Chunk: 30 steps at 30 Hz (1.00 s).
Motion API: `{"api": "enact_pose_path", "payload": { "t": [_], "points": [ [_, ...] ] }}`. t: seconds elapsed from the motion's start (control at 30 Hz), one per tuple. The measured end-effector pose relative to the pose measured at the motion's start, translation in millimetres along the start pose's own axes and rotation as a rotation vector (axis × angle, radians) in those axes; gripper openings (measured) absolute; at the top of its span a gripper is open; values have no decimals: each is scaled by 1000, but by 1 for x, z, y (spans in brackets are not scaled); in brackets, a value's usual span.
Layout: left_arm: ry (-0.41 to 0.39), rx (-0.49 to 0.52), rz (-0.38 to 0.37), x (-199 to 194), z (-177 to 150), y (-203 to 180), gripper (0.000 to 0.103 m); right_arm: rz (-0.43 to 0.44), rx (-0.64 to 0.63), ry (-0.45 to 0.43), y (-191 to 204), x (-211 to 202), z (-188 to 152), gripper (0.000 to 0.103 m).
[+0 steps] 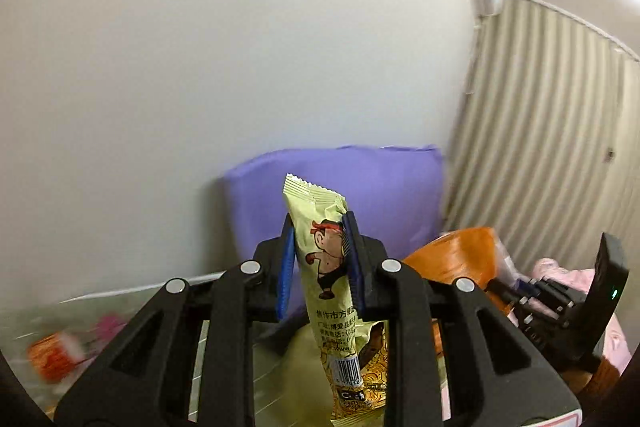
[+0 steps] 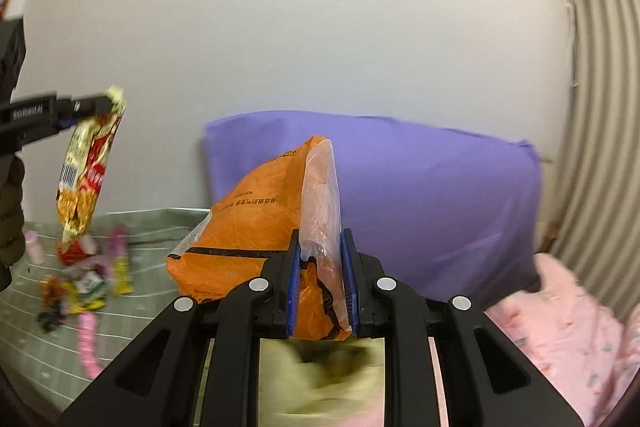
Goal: Collect trash
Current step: 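Carry both wrappers to the yellow-green trash bag and release them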
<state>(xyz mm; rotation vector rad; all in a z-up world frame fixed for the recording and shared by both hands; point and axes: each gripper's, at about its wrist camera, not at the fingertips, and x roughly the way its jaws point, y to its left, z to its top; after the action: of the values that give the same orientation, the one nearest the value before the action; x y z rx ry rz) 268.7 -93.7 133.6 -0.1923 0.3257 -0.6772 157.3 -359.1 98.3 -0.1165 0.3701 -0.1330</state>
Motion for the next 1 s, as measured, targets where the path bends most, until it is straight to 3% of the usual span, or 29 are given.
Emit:
{"api": "enact_pose_path", "payload": {
  "t": [0.17,0.27,0.43,0.63,0.8,1.0],
  "points": [
    [27,-2,-116,64,-17,-42,22,-81,-72,56,-18,16,-18,19],
    [52,42,-122,97,-49,-61,22,-73,-76,97,-19,31,-33,19],
    [194,64,-79,141,-107,-55,22,-37,-80,175,-13,64,-58,19],
    [335,37,-48,136,-145,-30,22,27,-136,214,8,78,-84,19],
    [399,48,-14,121,-162,-19,21,123,-86,264,18,85,-93,19],
    [450,61,18,122,-175,-22,20,150,-85,290,24,99,-102,19]
  ]
}}
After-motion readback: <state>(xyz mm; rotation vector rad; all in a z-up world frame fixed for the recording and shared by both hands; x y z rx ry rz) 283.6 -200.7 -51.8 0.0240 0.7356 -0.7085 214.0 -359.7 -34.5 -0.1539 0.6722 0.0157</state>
